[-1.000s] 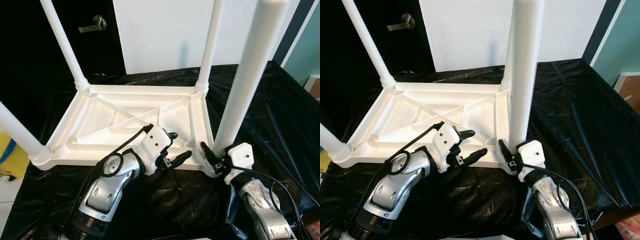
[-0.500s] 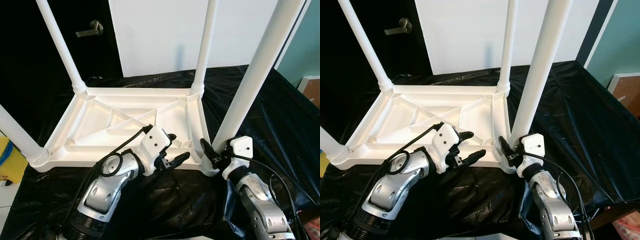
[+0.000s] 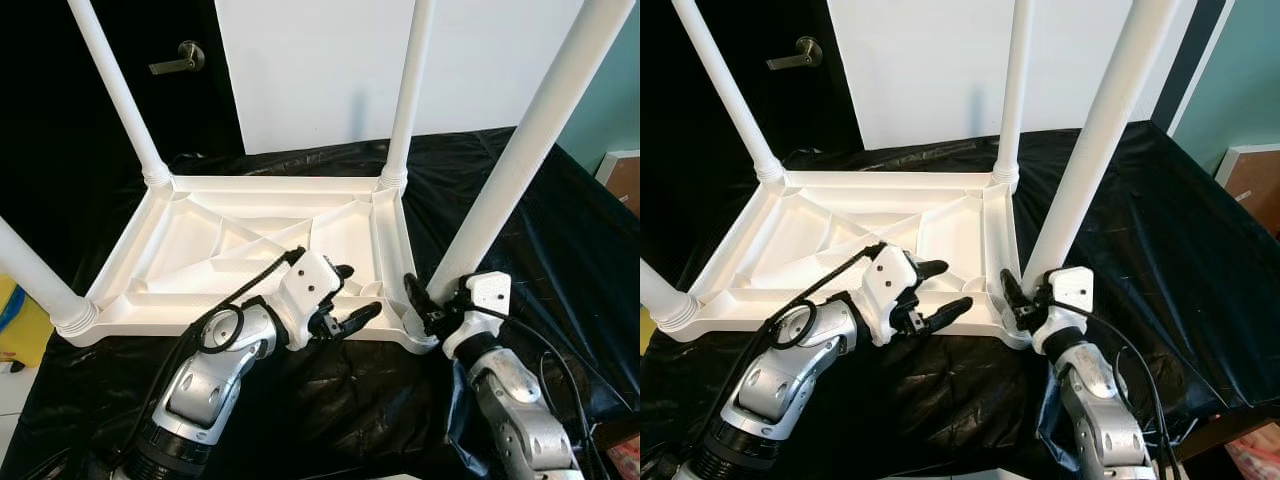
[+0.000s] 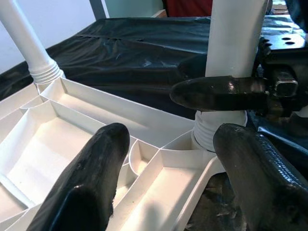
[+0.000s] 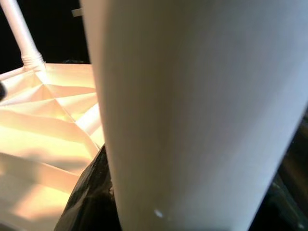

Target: Building children table

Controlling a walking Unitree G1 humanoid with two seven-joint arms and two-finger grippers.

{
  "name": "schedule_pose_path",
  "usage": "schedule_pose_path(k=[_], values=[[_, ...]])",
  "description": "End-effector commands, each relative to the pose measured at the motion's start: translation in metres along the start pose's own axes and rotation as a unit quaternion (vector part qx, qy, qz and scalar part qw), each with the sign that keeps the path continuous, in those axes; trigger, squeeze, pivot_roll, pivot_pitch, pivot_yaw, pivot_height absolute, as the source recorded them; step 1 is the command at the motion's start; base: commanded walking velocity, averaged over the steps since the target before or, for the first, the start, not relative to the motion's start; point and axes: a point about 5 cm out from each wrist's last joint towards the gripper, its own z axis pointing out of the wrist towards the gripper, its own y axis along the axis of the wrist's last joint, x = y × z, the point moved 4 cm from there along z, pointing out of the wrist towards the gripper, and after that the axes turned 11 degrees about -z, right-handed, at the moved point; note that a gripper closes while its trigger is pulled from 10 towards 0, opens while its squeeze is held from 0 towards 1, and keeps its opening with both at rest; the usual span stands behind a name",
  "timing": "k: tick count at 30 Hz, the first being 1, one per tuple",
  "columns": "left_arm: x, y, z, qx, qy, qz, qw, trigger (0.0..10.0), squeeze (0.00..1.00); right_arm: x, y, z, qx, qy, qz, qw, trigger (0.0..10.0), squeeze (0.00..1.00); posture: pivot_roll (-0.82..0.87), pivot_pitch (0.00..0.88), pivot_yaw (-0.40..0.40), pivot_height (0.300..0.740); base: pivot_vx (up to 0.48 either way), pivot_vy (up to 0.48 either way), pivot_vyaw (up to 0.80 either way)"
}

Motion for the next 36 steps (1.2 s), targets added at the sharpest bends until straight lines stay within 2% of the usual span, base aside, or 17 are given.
schedule_pose_path(k=[1, 2, 7, 9, 14, 17, 19, 23, 28, 30, 32, 33, 36], values=[[0.001, 0.002, -0.001, 0.002, 0.002, 0.001, 1.000, 10.0, 0.00, 0.004, -0.043, -0.016, 0.091, 0.009, -0.019, 0.996, 10.0, 0.00, -0.07, 0.056, 0.042, 0.740, 0.000, 0.000, 0.00], [0.001, 0.002, 0.000, 0.001, 0.002, 0.001, 1.000, 10.0, 0.00, 0.006, -0.042, -0.017, 0.084, 0.018, -0.036, 0.996, 10.0, 0.00, -0.07, 0.056, 0.042, 0.740, 0.000, 0.000, 0.00], [0.000, 0.003, 0.000, -0.002, 0.003, 0.002, 1.000, 10.0, 0.00, 0.007, -0.043, -0.021, 0.080, 0.027, -0.040, 0.996, 10.0, 0.00, -0.07, 0.060, 0.041, 0.740, 0.000, 0.000, 0.00], [0.002, 0.005, 0.000, -0.006, 0.007, 0.002, 1.000, 10.0, 0.00, 0.004, -0.040, -0.026, 0.052, 0.027, -0.024, 0.998, 10.0, 0.00, -0.07, 0.066, 0.039, 0.740, 0.000, 0.000, 0.00], [0.003, 0.007, 0.001, -0.008, 0.009, 0.003, 1.000, 10.0, 0.00, 0.004, -0.038, -0.030, 0.022, 0.027, -0.037, 0.999, 10.0, 0.00, -0.07, 0.065, 0.040, 0.740, 0.000, 0.000, 0.00], [0.003, 0.007, 0.000, -0.009, 0.010, 0.004, 1.000, 10.0, 0.00, 0.006, -0.040, -0.032, 0.023, 0.028, -0.029, 0.999, 10.0, 0.00, -0.07, 0.065, 0.041, 0.740, 0.000, 0.000, 0.00], [0.004, 0.008, 0.000, -0.009, 0.011, 0.006, 1.000, 10.0, 0.00, 0.007, -0.045, -0.032, 0.034, 0.024, 0.000, 0.999, 10.0, 0.00, -0.06, 0.067, 0.041, 0.740, 0.000, 0.000, 0.00], [0.005, 0.008, -0.001, -0.009, 0.012, 0.006, 1.000, 10.0, 0.00, 0.007, -0.050, -0.032, 0.045, 0.026, 0.028, 0.998, 10.0, 0.00, -0.06, 0.068, 0.042, 0.740, 0.000, 0.000, 0.00], [0.004, 0.008, -0.001, -0.008, 0.009, 0.007, 1.000, 10.0, 0.00, 0.007, -0.049, -0.031, 0.044, 0.085, 0.017, 0.995, 10.0, 0.00, -0.07, 0.069, 0.052, 0.740, 0.000, 0.000, 0.00], [0.004, 0.009, 0.000, -0.007, 0.005, 0.008, 1.000, 10.0, 0.00, 0.002, -0.045, -0.028, 0.031, 0.130, -0.010, 0.991, 10.0, 0.00, -0.07, 0.069, 0.062, 0.740, 0.000, 0.000, 0.00], [0.004, 0.009, 0.000, -0.007, 0.004, 0.008, 1.000, 10.0, 0.00, 0.001, -0.044, -0.027, 0.028, 0.143, -0.019, 0.989, 10.0, 0.00, -0.07, 0.069, 0.062, 0.740, 0.000, 0.000, 0.00], [0.005, 0.010, 0.000, -0.007, 0.002, 0.012, 1.000, 10.0, 0.00, 0.002, -0.041, -0.026, 0.021, 0.193, -0.042, 0.980, 10.0, 0.00, -0.07, 0.068, 0.072, 0.740, 0.000, 0.000, 0.00], [0.006, 0.010, 0.000, -0.006, 0.001, 0.014, 1.000, 10.0, 0.00, 0.002, -0.040, -0.025, 0.020, 0.223, -0.053, 0.973, 10.0, 0.00, -0.07, 0.067, 0.074, 0.740, 0.000, 0.000, 0.00]])
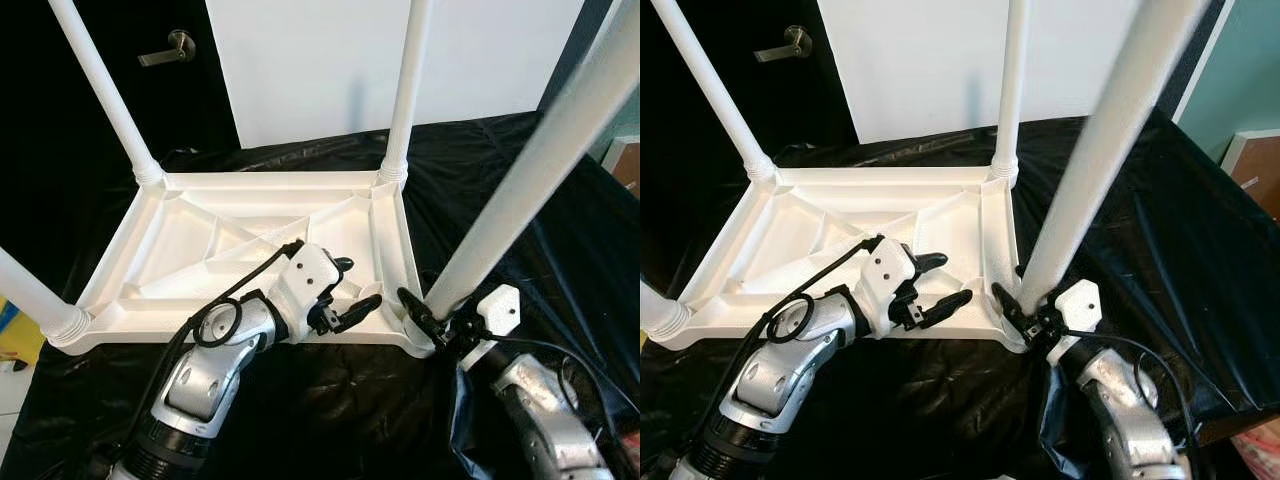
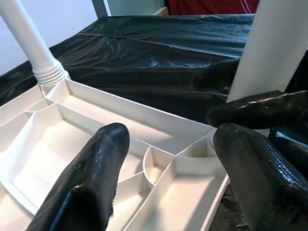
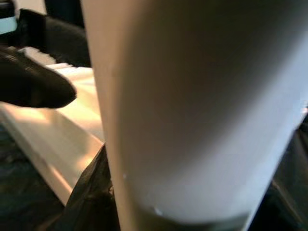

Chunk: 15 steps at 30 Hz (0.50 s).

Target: Building children table

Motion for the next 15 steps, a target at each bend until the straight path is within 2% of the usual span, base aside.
schedule_pose_path(k=[1, 6, 9, 15], values=[[0.002, 0.000, -0.001, 0.005, 0.001, 0.004, 1.000, 10.0, 0.00, 0.016, -0.041, -0.016, 0.088, 0.040, 0.039, 0.995, 10.0, 0.00, -0.07, 0.067, 0.074, 0.740, 0.000, 0.000, 0.00], [0.002, 0.001, -0.002, 0.005, 0.003, 0.005, 1.000, 10.0, 0.00, 0.011, -0.048, -0.018, 0.103, 0.061, 0.052, 0.991, 10.0, 0.00, -0.05, 0.066, 0.066, 0.740, 0.000, 0.000, 0.00], [0.002, 0.001, -0.004, 0.005, 0.010, 0.004, 1.000, 10.0, 0.00, 0.008, -0.051, -0.017, 0.107, 0.042, 0.074, 0.991, 10.0, 0.00, -0.04, 0.068, 0.054, 0.740, 0.000, 0.000, 0.00], [0.002, 0.001, -0.005, 0.004, 0.014, 0.003, 1.000, 10.0, 0.00, 0.004, -0.050, -0.014, 0.111, -0.012, 0.088, 0.990, 10.0, 0.00, -0.04, 0.069, 0.040, 0.740, 0.000, 0.000, 0.00]])
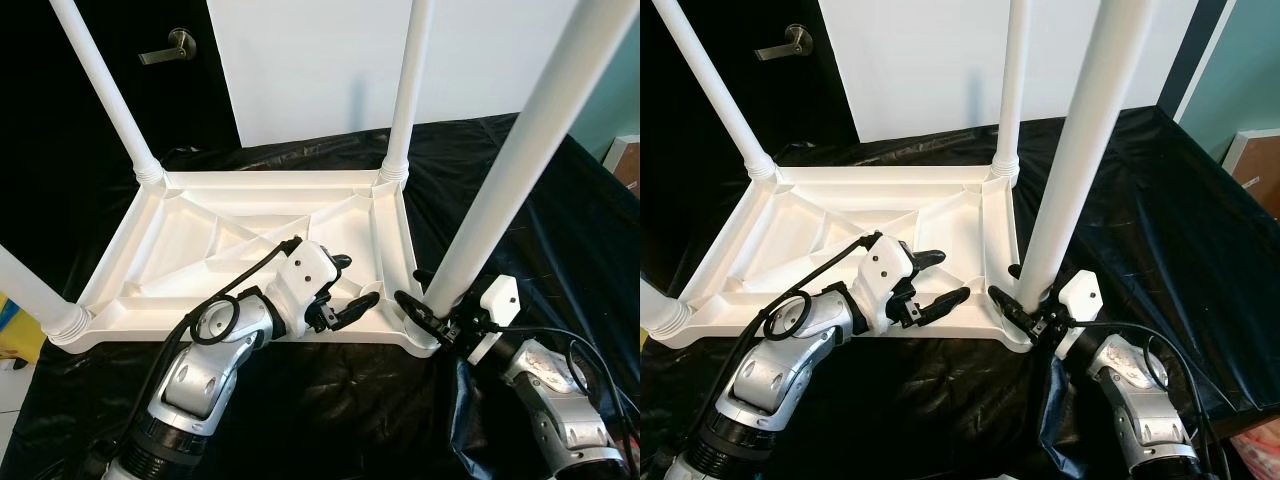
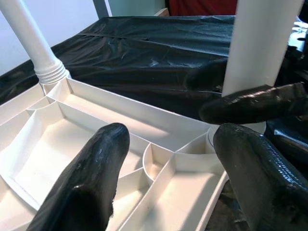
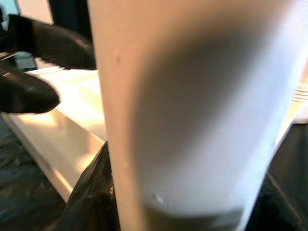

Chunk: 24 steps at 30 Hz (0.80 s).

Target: Building children table

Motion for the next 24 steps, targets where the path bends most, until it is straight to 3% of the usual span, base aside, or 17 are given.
schedule_pose_path(k=[1, 4, 6, 7, 11, 12, 13, 17, 19, 20, 24], values=[[0.001, 0.002, -0.002, -0.002, 0.013, 0.003, 1.000, 10.0, 0.00, 0.005, -0.044, -0.018, 0.102, -0.039, 0.052, 0.993, 10.0, 0.00, -0.04, 0.069, 0.036, 0.740, 0.000, 0.000, 0.00], [0.001, 0.002, -0.002, -0.003, 0.014, 0.002, 1.000, 10.0, 0.00, 0.002, -0.039, -0.016, 0.099, -0.085, 0.045, 0.990, 10.0, 0.00, -0.04, 0.070, 0.029, 0.740, 0.000, 0.000, 0.00], [-0.001, 0.001, -0.002, -0.003, 0.013, 0.000, 1.000, 10.0, 0.00, -0.003, -0.040, -0.014, 0.122, -0.162, 0.029, 0.979, 10.0, 0.00, -0.04, 0.069, 0.025, 0.740, 0.000, 0.000, 0.00], [-0.001, 0.001, -0.002, -0.003, 0.013, 0.000, 1.000, 10.0, 0.00, -0.003, -0.040, -0.014, 0.122, -0.162, 0.029, 0.979, 10.0, 0.00, -0.04, 0.069, 0.025, 0.740, 0.000, 0.000, 0.00], [-0.003, 0.001, 0.000, -0.004, 0.011, -0.002, 1.000, 10.0, 0.00, -0.010, -0.038, -0.012, 0.143, -0.286, 0.035, 0.947, 10.0, 0.00, -0.05, 0.065, 0.021, 0.740, 0.000, 0.000, 0.00], [-0.003, 0.001, 0.000, -0.004, 0.011, -0.002, 1.000, 10.0, 0.00, -0.010, -0.038, -0.012, 0.143, -0.286, 0.035, 0.947, 10.0, 0.00, -0.05, 0.065, 0.021, 0.740, 0.000, 0.000, 0.00], [-0.003, 0.001, 0.001, -0.004, 0.010, -0.001, 1.000, 10.0, 0.00, -0.015, -0.040, -0.014, 0.158, -0.338, 0.041, 0.927, 10.0, 0.00, -0.05, 0.060, 0.019, 0.740, 0.000, 0.000, 0.00], [-0.003, 0.001, 0.000, -0.005, 0.010, -0.001, 1.000, 10.0, 0.00, -0.019, -0.040, -0.013, 0.165, -0.372, 0.048, 0.912, 10.0, 0.00, -0.05, 0.060, 0.019, 0.740, 0.000, 0.000, 0.00], [-0.003, 0.001, 0.001, -0.005, 0.009, 0.000, 1.000, 10.0, 0.00, -0.026, -0.040, -0.014, 0.170, -0.412, 0.049, 0.894, 10.0, 0.00, -0.05, 0.048, 0.019, 0.740, 0.000, 0.000, 0.00], [-0.003, 0.001, 0.001, -0.005, 0.009, 0.000, 1.000, 10.0, 0.00, -0.026, -0.040, -0.014, 0.170, -0.412, 0.049, 0.894, 10.0, 0.00, -0.05, 0.048, 0.019, 0.740, 0.000, 0.000, 0.00], [-0.005, 0.000, 0.001, -0.005, 0.006, 0.000, 1.000, 10.0, 0.00, -0.034, -0.041, -0.020, 0.188, -0.474, 0.054, 0.859, 10.0, 0.00, -0.05, 0.045, 0.018, 0.740, 0.000, 0.000, 0.00]])
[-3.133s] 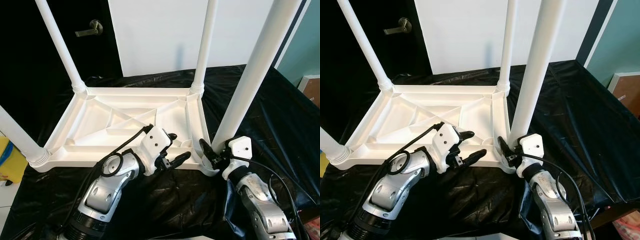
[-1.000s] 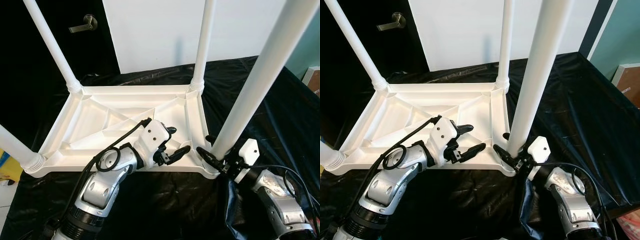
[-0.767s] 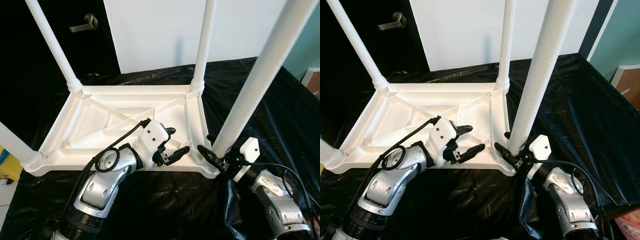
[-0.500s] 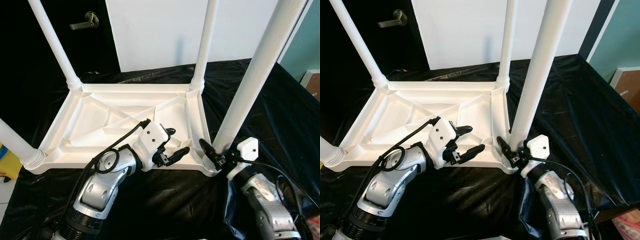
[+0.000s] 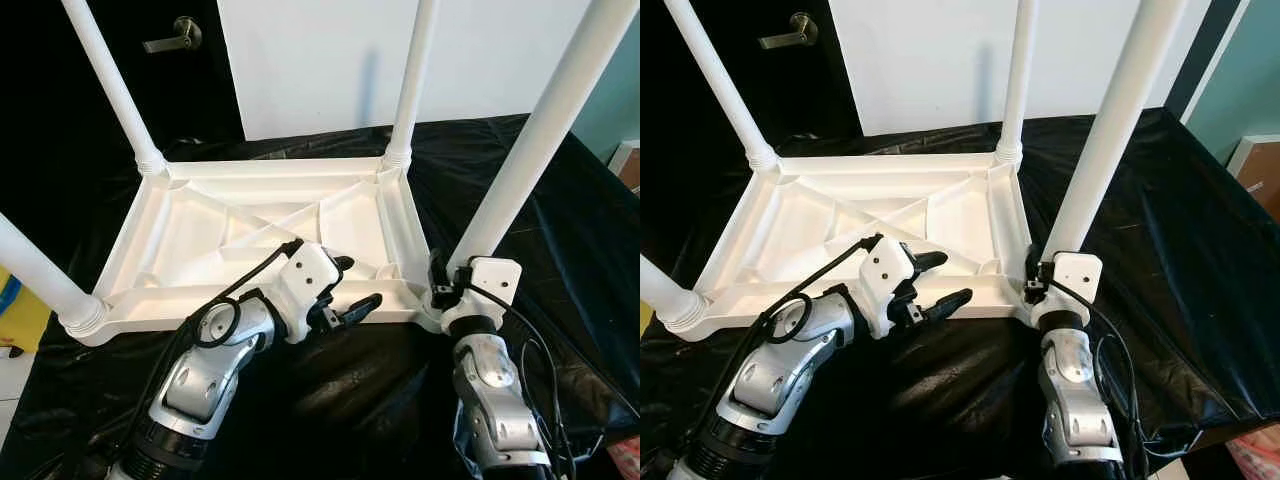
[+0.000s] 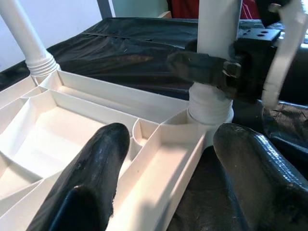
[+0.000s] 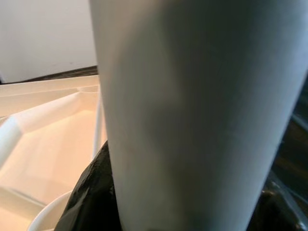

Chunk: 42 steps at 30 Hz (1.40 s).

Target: Building children table

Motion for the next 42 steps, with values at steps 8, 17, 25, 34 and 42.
schedule_pose_path(k=[8, 17, 25, 34, 42], values=[[-0.003, -0.002, 0.003, 0.000, 0.007, -0.001, 1.000, 10.0, 0.00, -0.028, -0.044, -0.003, 0.098, -0.093, -0.031, 0.990, 10.0, 0.00, -0.05, 0.038, 0.012, 0.740, 0.000, 0.000, 0.00], [-0.004, -0.004, 0.003, 0.000, 0.009, -0.003, 1.000, 10.0, 0.00, -0.024, -0.036, 0.001, 0.074, -0.088, -0.036, 0.993, 10.0, 0.00, -0.05, 0.033, 0.004, 0.740, 0.000, 0.000, 0.00], [-0.004, -0.004, 0.003, -0.002, 0.011, -0.005, 1.000, 10.0, 0.00, -0.018, -0.029, 0.002, 0.048, -0.060, -0.034, 0.997, 10.0, 0.00, -0.05, 0.032, -0.001, 0.740, 0.000, 0.000, 0.00], [-0.006, -0.003, 0.005, -0.005, 0.008, -0.007, 1.000, 10.0, 0.00, -0.019, -0.020, 0.006, 0.013, -0.037, -0.038, 0.999, 10.0, 0.00, -0.06, 0.034, -0.001, 0.740, 0.000, 0.000, 0.00], [-0.006, -0.003, 0.005, -0.005, 0.009, -0.008, 1.000, 10.0, 0.00, -0.024, -0.019, 0.007, 0.008, -0.035, -0.045, 0.998, 10.0, 0.00, -0.06, 0.035, -0.004, 0.740, 0.000, 0.000, 0.00]])
